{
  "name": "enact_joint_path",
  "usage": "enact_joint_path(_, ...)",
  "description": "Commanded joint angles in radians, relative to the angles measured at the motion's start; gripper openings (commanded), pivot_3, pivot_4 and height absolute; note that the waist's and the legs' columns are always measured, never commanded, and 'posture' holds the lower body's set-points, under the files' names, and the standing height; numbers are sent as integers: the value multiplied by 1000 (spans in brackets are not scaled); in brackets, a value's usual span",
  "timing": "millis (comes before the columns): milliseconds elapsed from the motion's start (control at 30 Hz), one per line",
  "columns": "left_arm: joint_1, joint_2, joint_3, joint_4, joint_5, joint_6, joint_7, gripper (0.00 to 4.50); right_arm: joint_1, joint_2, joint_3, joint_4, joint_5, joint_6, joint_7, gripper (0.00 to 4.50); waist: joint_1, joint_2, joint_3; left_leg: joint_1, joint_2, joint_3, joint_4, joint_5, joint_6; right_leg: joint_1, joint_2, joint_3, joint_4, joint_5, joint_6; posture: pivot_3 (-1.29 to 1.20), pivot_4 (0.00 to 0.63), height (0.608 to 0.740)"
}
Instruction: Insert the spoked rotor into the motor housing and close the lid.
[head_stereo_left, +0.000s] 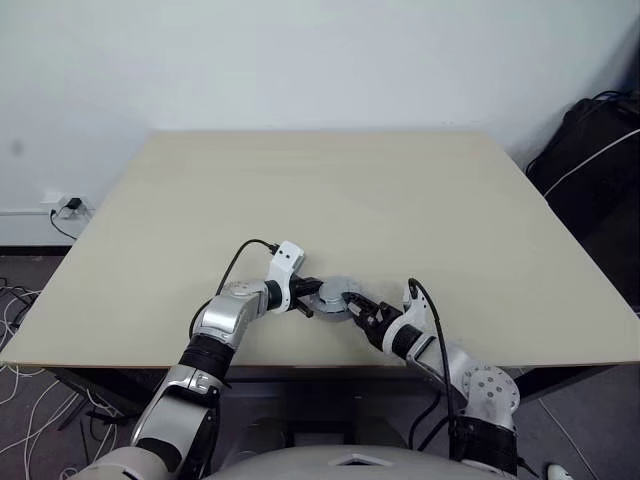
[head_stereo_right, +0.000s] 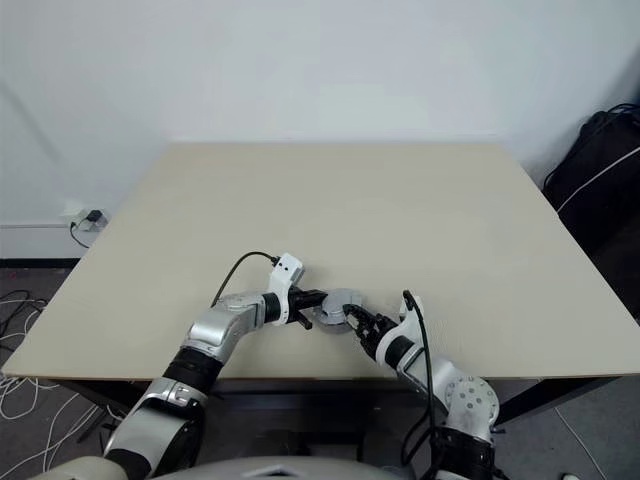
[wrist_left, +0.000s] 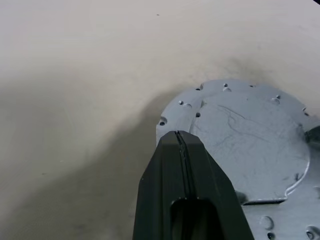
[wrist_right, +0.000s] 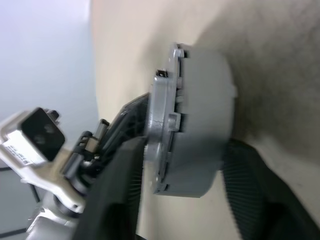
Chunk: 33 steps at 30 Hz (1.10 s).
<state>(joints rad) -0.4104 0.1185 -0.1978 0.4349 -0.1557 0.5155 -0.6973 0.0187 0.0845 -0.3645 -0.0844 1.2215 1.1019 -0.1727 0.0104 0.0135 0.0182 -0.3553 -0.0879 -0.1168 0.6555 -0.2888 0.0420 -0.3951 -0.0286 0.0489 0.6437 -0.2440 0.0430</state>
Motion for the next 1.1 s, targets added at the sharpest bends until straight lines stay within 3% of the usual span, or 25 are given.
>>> enact_joint_path(33, 10, -10, -25, 25, 9, 17, -10, 0, -3, 36, 39, -17, 11, -16, 2, 1395, -1, 0, 0, 0, 0, 0, 0, 0, 0, 0, 0, 0, 0, 0, 0, 0, 0, 740)
enact_joint_path(467, 22, -19, -7, 6, -8, 10, -4, 0, 25, 14, 47, 0, -13, -35, -37, 1281, -6, 2, -2, 0, 0, 0, 0, 0, 0, 0, 0, 0, 0, 0, 0, 0, 0, 740)
enact_joint_path(867, 169, -128, 190, -263, -122, -98, 180, 0, 56, 32, 39, 29, 55, -89, 25, 1281, -6, 3, -2, -4, 0, 0, 1, 0, 1, -2, 0, 1, 0, 0, 0, 0, 0, 740)
enact_joint_path(1100, 310, -161, 279, -445, -241, -32, 267, 0, 62, 52, 39, 35, 96, -136, 64, 1281, -7, 3, -2, -4, 0, 1, 1, 0, 1, -2, 0, 1, 0, 0, 0, 0, 0, 740)
